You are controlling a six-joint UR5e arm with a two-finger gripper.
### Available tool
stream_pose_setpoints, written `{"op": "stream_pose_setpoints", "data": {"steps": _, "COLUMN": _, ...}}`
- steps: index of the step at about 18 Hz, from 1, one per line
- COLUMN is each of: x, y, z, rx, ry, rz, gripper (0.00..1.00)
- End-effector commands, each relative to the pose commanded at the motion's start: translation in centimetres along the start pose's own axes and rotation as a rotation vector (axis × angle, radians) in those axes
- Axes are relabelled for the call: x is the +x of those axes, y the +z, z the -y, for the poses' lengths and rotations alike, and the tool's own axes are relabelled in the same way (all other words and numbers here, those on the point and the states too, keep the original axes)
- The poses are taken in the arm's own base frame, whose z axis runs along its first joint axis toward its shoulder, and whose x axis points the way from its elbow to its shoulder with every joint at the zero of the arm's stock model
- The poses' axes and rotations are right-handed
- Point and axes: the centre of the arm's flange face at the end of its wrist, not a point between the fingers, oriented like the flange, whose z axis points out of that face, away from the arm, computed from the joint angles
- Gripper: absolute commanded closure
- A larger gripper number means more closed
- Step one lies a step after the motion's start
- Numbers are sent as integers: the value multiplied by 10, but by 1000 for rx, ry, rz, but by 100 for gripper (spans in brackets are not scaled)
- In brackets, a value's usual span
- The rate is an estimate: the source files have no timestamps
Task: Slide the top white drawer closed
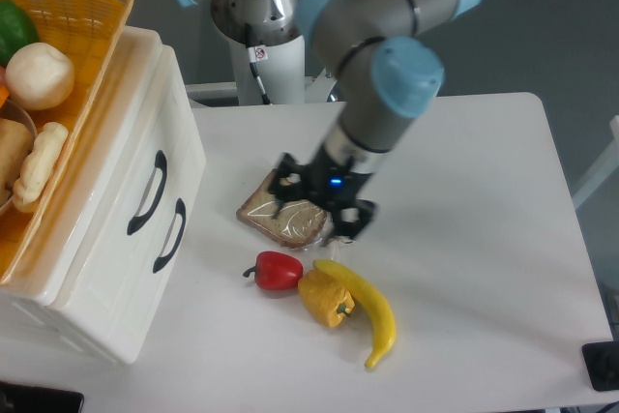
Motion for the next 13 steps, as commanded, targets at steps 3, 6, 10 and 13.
{"op": "stream_pose_setpoints", "data": {"steps": 3, "x": -32, "y": 3, "z": -29, "rx": -114, "ry": 97, "rz": 47, "gripper": 0}}
{"op": "stream_pose_setpoints", "data": {"steps": 6, "x": -73, "y": 6, "z": -63, "rx": -140, "ry": 199, "rz": 70, "gripper": 0}}
{"op": "stream_pose_setpoints", "data": {"steps": 10, "x": -111, "y": 9, "z": -106, "rx": -172, "ry": 361, "rz": 54, "gripper": 0}}
{"op": "stream_pose_setpoints", "data": {"steps": 13, "x": -119, "y": 13, "z": -120, "rx": -276, "ry": 419, "rz": 46, "gripper": 0}}
